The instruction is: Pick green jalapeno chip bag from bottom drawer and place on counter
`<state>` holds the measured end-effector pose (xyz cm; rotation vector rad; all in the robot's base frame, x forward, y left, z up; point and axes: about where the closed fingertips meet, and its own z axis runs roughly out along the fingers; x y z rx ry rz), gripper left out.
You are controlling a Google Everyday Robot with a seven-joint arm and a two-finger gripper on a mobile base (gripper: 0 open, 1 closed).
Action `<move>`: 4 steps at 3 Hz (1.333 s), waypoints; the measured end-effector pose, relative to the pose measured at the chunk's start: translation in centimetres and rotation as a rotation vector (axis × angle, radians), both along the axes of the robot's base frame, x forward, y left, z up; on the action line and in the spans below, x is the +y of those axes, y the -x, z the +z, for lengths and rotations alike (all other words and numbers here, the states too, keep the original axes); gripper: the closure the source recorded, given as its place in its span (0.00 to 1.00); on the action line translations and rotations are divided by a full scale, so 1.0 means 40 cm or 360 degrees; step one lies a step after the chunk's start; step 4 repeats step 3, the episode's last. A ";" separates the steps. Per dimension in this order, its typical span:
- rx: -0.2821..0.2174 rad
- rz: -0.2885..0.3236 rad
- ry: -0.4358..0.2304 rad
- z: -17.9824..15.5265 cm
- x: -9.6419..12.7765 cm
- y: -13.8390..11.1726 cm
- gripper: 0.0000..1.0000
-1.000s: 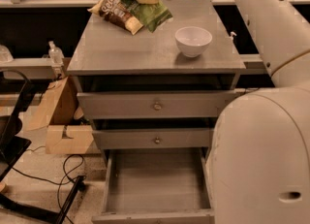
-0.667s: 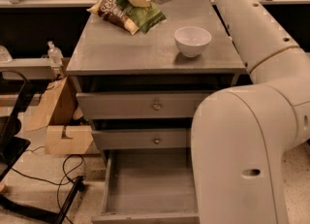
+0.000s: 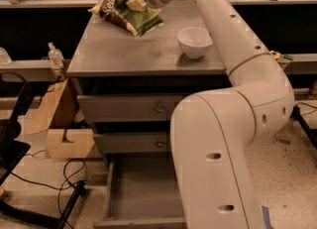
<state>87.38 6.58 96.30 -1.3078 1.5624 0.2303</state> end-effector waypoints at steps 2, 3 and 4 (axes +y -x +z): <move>0.0014 0.0012 0.0002 -0.018 0.017 -0.003 0.28; 0.0022 0.0019 0.0004 -0.028 0.026 -0.004 0.00; 0.0022 0.0019 0.0004 -0.028 0.026 -0.004 0.00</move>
Offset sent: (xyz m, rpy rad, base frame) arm 0.0006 0.0027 -0.0028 -0.0005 0.0030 0.0027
